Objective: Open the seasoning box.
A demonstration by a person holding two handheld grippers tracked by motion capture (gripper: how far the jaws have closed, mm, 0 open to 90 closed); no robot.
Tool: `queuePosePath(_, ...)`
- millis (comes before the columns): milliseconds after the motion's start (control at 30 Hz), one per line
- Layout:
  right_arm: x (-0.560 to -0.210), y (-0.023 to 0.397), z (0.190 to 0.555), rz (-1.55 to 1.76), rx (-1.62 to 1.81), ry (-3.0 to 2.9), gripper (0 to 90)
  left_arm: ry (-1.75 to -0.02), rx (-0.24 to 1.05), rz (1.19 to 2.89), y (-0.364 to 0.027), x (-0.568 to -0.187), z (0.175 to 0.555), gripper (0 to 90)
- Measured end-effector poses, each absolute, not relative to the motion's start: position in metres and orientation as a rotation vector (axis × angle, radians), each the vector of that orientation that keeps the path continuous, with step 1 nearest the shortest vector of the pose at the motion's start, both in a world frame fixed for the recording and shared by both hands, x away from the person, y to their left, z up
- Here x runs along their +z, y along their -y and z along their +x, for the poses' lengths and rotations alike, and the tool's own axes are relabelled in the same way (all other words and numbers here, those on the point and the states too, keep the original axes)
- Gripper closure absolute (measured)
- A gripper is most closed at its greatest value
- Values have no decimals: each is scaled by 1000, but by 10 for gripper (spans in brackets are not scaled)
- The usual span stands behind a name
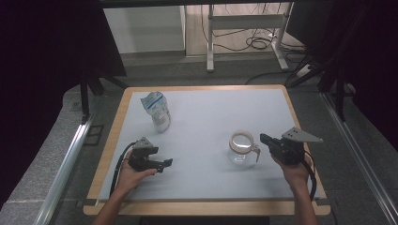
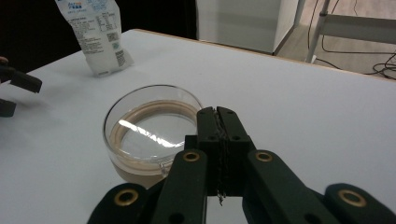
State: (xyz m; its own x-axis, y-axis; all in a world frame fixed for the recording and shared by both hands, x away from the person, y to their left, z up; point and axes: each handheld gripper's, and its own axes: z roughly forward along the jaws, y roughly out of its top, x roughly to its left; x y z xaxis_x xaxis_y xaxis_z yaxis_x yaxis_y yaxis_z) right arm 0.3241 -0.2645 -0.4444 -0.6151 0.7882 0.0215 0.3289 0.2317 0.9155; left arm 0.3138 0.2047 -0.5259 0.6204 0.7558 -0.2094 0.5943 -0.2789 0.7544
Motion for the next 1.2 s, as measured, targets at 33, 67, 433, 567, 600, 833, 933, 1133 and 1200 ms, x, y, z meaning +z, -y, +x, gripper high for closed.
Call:
queuePosePath(33, -445, 264, 323, 1017, 1356, -2064, 898, -1064, 241, 1986, -205, -526, 314, 146)
queuePosePath(67, -445, 264, 323, 1017, 1356, -2064, 898, -1064, 241, 1986, -205, -526, 314, 148)
queuePosePath(433, -448, 257, 316, 995, 1316, -2074, 899, -1087, 234, 2001, -204, -527, 315, 158)
queuePosePath(567, -450, 255, 316, 999, 1298, -2080, 899, -1087, 232, 2002, -204, -526, 315, 157)
queuePosePath(600, -450, 255, 316, 999, 1298, -2080, 899, -1088, 233, 2001, -204, -526, 315, 157)
queuePosePath(833, -452, 255, 312, 995, 1284, -2089, 899, -1094, 230, 2001, -205, -527, 315, 158)
queuePosePath(933, -454, 255, 312, 999, 1284, -2091, 900, -1096, 230, 2001, -205, -527, 315, 160)
queuePosePath(1133, -454, 254, 310, 993, 1287, -2091, 900, -1093, 230, 1997, -204, -527, 315, 174)
queuePosePath(1200, -455, 255, 310, 999, 1295, -2089, 900, -1087, 237, 1990, -204, -526, 314, 192)
